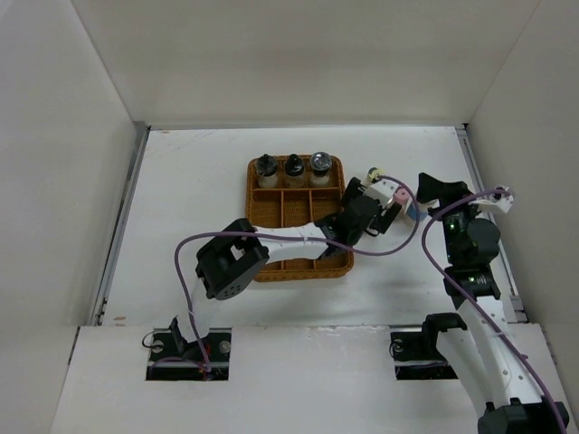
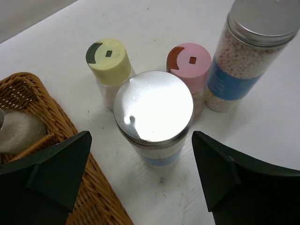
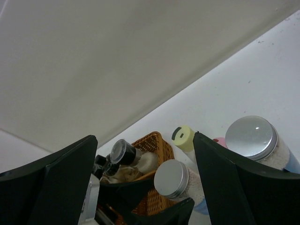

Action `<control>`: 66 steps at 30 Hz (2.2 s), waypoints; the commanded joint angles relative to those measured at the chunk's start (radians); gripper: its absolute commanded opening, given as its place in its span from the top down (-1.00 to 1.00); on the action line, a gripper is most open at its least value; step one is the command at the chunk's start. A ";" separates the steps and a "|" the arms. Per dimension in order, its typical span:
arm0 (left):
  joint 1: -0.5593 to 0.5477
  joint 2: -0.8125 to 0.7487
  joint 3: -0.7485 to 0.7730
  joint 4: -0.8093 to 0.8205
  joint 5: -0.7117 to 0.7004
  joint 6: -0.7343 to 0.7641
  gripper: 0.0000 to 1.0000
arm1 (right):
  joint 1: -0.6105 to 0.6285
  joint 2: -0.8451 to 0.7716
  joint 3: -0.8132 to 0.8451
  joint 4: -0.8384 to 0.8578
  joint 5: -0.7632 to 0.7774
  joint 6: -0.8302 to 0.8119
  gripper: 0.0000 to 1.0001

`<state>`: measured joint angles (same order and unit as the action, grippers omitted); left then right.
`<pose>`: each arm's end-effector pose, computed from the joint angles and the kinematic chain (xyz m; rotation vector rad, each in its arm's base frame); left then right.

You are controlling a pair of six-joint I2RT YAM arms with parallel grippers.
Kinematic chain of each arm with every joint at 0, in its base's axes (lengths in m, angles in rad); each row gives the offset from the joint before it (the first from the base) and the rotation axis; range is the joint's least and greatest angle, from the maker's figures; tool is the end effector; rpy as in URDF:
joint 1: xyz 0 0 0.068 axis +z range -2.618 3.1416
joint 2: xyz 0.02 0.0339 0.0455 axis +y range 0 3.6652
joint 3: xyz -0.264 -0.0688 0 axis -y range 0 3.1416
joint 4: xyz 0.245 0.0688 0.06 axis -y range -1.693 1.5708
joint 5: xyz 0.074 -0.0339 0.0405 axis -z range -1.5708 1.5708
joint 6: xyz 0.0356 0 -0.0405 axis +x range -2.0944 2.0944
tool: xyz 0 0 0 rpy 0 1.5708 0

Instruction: Organize the condiment bottles

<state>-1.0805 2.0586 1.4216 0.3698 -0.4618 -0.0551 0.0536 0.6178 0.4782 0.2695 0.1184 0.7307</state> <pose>0.2393 -0.4146 0.2213 0.6007 1.7243 -0.3813 0.1642 0.0046 0.3059 0.5788 1.3466 0.5565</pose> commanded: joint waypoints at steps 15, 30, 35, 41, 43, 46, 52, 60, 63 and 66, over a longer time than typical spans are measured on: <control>0.041 0.094 0.146 0.078 0.094 -0.046 -0.51 | -0.030 0.005 -0.030 0.066 -0.046 0.038 -0.81; 0.029 -0.170 -0.027 0.198 0.078 -0.005 0.26 | -0.030 0.011 -0.039 0.082 -0.049 0.038 -0.81; 0.032 -0.340 -0.148 0.216 0.040 -0.012 0.27 | -0.025 0.017 -0.043 0.085 -0.049 0.038 -0.81; 0.064 -0.566 -0.361 0.219 -0.105 -0.006 0.29 | -0.025 0.028 -0.039 0.091 -0.049 0.033 -0.81; 0.099 -0.639 -0.436 0.209 -0.159 -0.011 0.30 | -0.025 0.028 -0.039 0.091 -0.052 0.036 -0.81; 0.173 -0.747 -0.547 0.196 -0.228 -0.025 0.31 | -0.022 0.028 -0.039 0.091 -0.059 0.036 -0.81; 0.332 -0.864 -0.710 0.193 -0.305 -0.113 0.31 | -0.021 0.048 -0.039 0.103 -0.074 0.038 -0.81; 0.454 -0.781 -0.756 0.207 -0.201 -0.229 0.31 | -0.019 0.065 -0.039 0.111 -0.088 0.038 -0.81; 0.459 -0.755 -0.742 0.212 -0.184 -0.239 0.31 | -0.019 0.068 -0.039 0.111 -0.089 0.038 -0.81; 0.448 -0.756 -0.728 0.216 -0.178 -0.227 0.31 | -0.019 0.076 -0.039 0.112 -0.089 0.038 -0.81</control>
<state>-0.6224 1.2999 0.6521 0.5068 -0.6994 -0.2325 0.0277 0.6872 0.4416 0.3115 0.0441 0.7635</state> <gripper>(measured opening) 0.575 0.905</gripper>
